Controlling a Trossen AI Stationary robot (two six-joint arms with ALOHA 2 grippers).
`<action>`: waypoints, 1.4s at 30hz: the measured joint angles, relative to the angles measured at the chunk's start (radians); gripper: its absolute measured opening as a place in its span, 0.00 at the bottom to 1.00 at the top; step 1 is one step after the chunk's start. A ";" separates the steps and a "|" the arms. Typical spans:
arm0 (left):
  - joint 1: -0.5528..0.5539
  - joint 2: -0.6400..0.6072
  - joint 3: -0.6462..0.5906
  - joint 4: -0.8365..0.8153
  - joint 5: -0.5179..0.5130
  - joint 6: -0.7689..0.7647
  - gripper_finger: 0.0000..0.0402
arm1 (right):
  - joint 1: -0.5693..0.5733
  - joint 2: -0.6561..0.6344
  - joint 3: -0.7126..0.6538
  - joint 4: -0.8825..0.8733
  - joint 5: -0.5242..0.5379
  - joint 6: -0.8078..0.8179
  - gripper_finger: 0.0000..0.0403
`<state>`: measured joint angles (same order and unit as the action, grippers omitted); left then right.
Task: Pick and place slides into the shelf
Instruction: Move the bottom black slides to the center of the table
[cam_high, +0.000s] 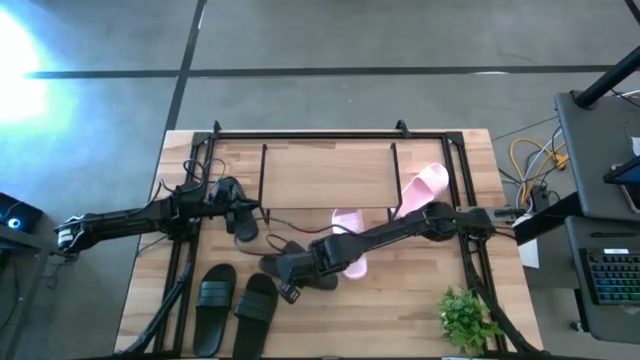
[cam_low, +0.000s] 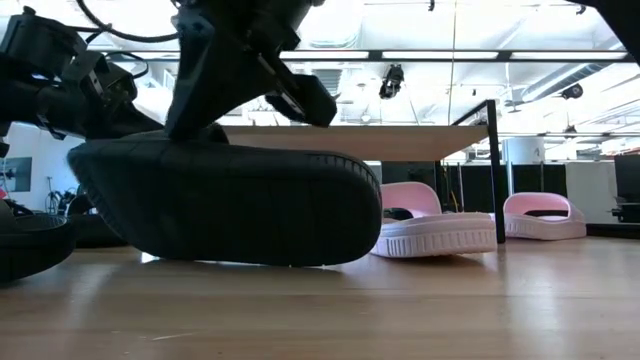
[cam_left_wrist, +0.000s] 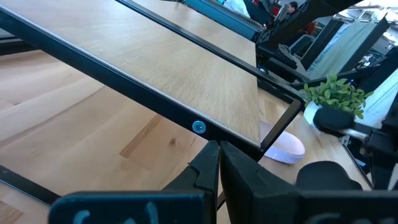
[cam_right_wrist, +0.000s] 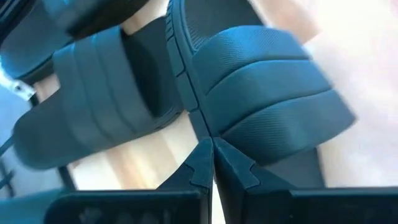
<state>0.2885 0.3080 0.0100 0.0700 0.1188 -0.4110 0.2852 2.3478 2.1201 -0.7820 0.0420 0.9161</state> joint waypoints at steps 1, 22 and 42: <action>0.000 0.000 0.000 0.000 0.000 0.000 0.00 | -0.004 0.000 -0.001 0.000 -0.035 0.002 0.02; 0.000 0.001 0.000 0.000 0.000 0.000 0.00 | -0.108 0.001 -0.005 0.181 -0.238 -0.122 0.02; 0.000 -0.001 0.000 0.000 0.000 0.000 0.00 | -0.144 0.071 -0.003 0.281 -0.338 -0.278 0.02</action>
<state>0.2883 0.3072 0.0100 0.0700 0.1192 -0.4110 0.1410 2.4184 2.1174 -0.5015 -0.2955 0.6380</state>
